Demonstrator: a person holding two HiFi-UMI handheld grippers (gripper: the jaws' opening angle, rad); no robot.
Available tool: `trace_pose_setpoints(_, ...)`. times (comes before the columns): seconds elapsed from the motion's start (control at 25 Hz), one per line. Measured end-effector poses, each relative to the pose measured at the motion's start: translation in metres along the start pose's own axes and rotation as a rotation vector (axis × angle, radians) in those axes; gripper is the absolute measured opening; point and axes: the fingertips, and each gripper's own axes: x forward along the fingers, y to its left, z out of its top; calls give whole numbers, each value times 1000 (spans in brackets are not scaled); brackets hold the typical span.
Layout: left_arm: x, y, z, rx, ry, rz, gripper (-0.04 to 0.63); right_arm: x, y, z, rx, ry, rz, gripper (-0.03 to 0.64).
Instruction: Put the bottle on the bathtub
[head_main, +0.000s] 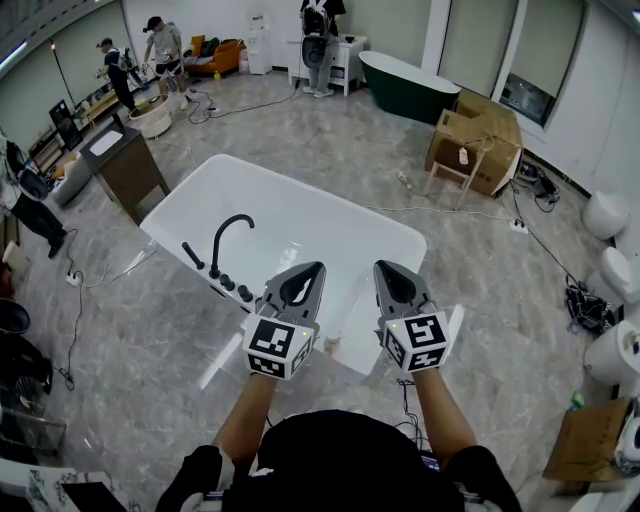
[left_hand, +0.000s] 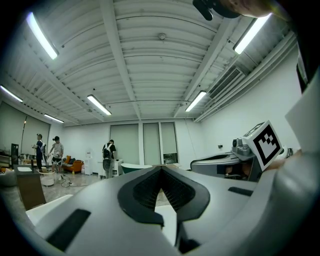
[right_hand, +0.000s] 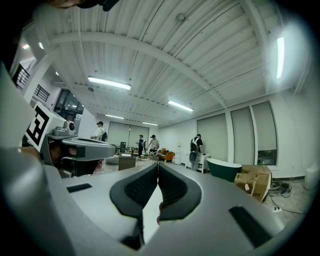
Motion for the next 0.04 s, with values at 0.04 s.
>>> trace_pose_setpoints(0.04,-1,-1,-1,-1,0,1,14,-1,0,-1,2,0,1,23)
